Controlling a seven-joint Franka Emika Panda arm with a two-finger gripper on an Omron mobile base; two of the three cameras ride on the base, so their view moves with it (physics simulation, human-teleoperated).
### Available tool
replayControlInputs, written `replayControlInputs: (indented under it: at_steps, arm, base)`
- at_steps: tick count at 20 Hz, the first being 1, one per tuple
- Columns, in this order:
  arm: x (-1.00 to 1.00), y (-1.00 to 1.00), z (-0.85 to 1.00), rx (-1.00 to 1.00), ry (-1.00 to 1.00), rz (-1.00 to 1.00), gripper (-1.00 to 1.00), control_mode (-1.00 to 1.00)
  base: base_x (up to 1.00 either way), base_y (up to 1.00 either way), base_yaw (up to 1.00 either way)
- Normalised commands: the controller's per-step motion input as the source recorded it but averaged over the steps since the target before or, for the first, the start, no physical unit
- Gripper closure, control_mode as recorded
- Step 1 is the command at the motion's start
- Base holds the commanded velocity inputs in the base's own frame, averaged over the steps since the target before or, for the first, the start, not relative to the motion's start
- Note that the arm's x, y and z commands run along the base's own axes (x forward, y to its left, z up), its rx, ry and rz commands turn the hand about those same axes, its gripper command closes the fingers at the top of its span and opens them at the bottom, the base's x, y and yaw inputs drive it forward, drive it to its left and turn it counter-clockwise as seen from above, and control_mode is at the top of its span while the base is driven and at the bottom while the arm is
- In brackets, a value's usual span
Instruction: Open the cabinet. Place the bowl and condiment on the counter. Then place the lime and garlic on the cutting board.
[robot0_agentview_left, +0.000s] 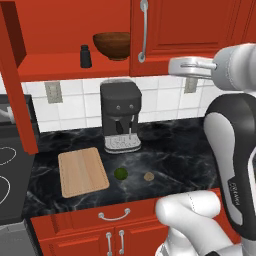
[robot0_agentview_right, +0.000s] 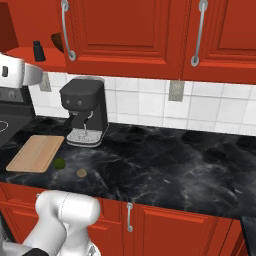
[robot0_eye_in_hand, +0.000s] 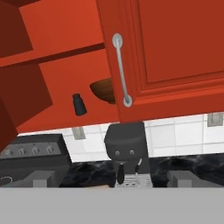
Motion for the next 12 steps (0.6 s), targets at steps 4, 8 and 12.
replayControlInputs:
  at_steps: [4,8,12]
  arm:
    - [0.30,-0.07,0.01,-0.02,0.00,0.00,-1.00,-1.00]
    - [0.30,-0.09,0.05,-0.02,0.00,0.00,-1.00,-1.00]
    - [0.27,-0.08,0.04,-0.03,0.00,0.00,-1.00,-1.00]
  base:
    - [0.00,0.00,0.00]
    - [0.00,0.00,0.00]
    - [0.00,0.00,0.00]
